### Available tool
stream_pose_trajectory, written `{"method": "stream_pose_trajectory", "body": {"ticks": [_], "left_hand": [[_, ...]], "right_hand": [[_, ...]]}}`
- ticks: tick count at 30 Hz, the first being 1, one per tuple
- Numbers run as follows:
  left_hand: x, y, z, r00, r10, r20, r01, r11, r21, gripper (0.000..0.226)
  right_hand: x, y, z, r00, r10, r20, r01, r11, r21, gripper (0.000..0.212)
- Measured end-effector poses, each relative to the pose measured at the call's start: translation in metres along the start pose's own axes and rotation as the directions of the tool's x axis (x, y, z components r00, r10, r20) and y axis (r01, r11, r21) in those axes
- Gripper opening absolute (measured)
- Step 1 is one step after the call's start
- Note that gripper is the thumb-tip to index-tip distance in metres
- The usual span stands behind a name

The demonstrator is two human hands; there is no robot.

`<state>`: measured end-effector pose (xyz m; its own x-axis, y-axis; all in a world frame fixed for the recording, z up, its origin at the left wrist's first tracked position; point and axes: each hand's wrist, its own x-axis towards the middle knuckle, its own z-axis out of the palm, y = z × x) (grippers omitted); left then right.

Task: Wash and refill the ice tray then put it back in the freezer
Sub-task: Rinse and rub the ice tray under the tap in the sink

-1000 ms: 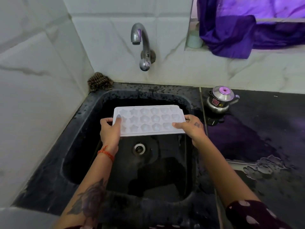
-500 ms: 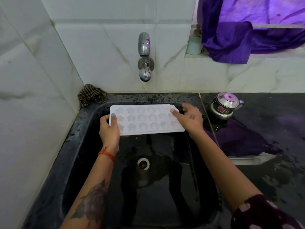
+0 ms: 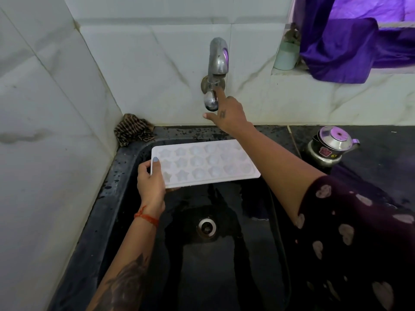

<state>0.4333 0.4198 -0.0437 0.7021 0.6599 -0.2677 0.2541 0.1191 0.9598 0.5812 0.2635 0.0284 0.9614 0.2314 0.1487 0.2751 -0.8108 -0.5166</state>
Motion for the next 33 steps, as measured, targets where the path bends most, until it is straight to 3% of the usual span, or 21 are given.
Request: {"method": "stream_pose_trajectory", "body": {"ticks": [5, 12, 22, 26, 33], "left_hand": [[0.005, -0.003, 0.002, 1.000, -0.023, 0.011, 0.023, 1.000, -0.021, 0.020], [0.002, -0.003, 0.006, 1.000, -0.013, 0.025, 0.014, 0.999, -0.047, 0.020], [0.004, -0.003, 0.003, 1.000, -0.002, -0.003, 0.002, 0.998, -0.056, 0.019], [0.005, -0.003, 0.004, 1.000, 0.000, -0.009, 0.000, 0.998, -0.065, 0.020], [0.009, -0.005, 0.002, 1.000, -0.001, -0.010, 0.000, 0.998, -0.064, 0.020]], "right_hand": [[0.007, 0.002, -0.002, 0.993, -0.108, -0.038, 0.100, 0.981, -0.167, 0.058], [0.011, 0.005, -0.001, 0.981, -0.193, -0.001, 0.184, 0.939, -0.291, 0.052], [0.003, 0.012, -0.007, 0.985, -0.169, 0.022, 0.170, 0.966, -0.195, 0.055], [0.000, 0.008, -0.010, 0.991, -0.131, 0.031, 0.134, 0.979, -0.151, 0.039], [-0.001, 0.000, -0.016, 0.987, -0.154, 0.052, 0.163, 0.933, -0.320, 0.046]]}}
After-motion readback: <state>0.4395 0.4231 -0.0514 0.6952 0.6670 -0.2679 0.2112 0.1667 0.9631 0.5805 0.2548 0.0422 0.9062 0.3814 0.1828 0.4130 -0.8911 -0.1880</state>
